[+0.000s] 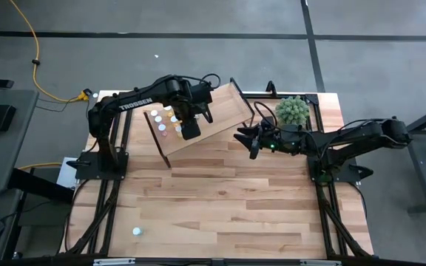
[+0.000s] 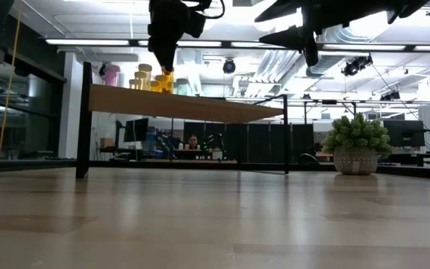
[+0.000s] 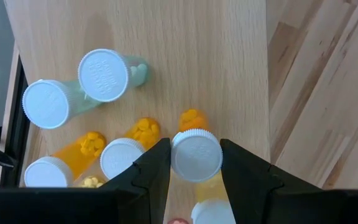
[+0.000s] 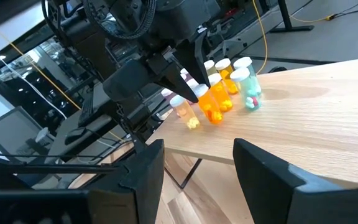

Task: Pick and place medicine bottles onto shelf by color
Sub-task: Put the orange pill bottle on the shelf aligned with the other orange pill bottles, then put the blue pill bottle on the shelf aligned with the other blue pill bottles

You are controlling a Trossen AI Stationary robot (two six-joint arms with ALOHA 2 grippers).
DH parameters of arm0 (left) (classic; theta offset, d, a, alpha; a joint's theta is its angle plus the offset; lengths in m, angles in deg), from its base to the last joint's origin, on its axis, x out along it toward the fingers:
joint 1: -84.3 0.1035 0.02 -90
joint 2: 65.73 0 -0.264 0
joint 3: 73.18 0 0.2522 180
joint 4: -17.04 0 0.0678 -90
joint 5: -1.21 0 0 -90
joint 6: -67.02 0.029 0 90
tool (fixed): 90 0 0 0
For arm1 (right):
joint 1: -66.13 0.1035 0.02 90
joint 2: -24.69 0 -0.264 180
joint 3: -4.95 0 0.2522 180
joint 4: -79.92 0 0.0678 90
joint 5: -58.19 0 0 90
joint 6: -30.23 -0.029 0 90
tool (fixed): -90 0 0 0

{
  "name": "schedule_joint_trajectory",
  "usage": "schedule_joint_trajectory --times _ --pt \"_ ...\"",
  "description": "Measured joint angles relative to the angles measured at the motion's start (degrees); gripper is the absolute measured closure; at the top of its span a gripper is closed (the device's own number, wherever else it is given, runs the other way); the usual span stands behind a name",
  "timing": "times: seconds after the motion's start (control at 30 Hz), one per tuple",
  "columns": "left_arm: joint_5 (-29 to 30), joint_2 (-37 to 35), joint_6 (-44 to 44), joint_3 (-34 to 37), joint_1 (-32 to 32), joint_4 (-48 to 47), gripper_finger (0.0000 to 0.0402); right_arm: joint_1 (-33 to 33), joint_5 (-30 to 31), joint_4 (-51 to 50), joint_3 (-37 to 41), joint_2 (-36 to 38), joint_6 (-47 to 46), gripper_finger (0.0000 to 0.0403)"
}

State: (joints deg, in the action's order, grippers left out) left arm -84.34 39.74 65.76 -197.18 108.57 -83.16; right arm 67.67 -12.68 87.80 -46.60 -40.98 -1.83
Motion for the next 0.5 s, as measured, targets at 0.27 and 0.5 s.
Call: schedule_joint_trajectory --times 0.27,0.5 --pt "0.09 0.0 0.0 0.0 0.0 0.01 0.0272 0.0 0.0 0.0 0.03 0.0 0.14 0.0219" --pt "0.55 0.0 0.0 0.0 0.0 0.09 0.0233 0.0 0.01 0.0 0.02 0.0 0.14 0.0219"
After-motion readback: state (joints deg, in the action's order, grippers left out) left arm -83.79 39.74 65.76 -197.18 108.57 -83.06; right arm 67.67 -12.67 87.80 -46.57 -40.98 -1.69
